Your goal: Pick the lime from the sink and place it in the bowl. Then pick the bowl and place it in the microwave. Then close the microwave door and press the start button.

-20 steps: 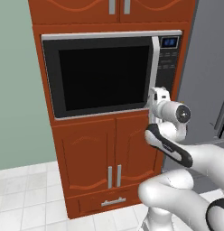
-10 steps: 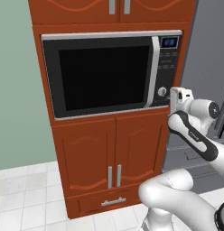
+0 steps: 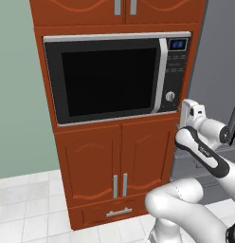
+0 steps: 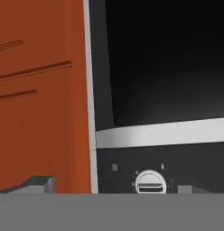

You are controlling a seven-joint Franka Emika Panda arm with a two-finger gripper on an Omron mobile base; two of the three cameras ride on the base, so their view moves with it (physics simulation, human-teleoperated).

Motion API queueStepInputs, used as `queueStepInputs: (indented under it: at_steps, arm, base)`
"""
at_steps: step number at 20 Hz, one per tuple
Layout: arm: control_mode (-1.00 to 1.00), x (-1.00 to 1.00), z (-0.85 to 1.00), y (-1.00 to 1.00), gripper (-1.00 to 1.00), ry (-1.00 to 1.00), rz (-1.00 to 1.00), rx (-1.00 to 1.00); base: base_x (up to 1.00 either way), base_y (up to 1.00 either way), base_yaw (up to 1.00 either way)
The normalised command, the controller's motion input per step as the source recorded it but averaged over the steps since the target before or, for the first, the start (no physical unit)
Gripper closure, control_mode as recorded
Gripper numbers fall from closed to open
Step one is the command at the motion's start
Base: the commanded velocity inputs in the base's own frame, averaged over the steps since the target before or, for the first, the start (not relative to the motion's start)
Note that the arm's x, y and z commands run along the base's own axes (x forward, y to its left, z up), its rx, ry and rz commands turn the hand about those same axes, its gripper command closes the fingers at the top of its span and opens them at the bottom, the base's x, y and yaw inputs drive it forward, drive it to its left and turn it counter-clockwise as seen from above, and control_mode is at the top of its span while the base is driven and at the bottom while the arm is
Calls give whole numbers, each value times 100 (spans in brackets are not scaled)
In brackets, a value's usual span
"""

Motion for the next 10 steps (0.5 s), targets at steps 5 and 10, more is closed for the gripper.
queueStepInputs:
  at_steps: [5, 10]
  arm:
    - [-100, 9, 0, -1, 100, 0, 0, 6]
    - [-100, 9, 0, -11, 100, 0, 0, 9]
  base:
    - [0, 0, 0]
    - [0, 0, 0]
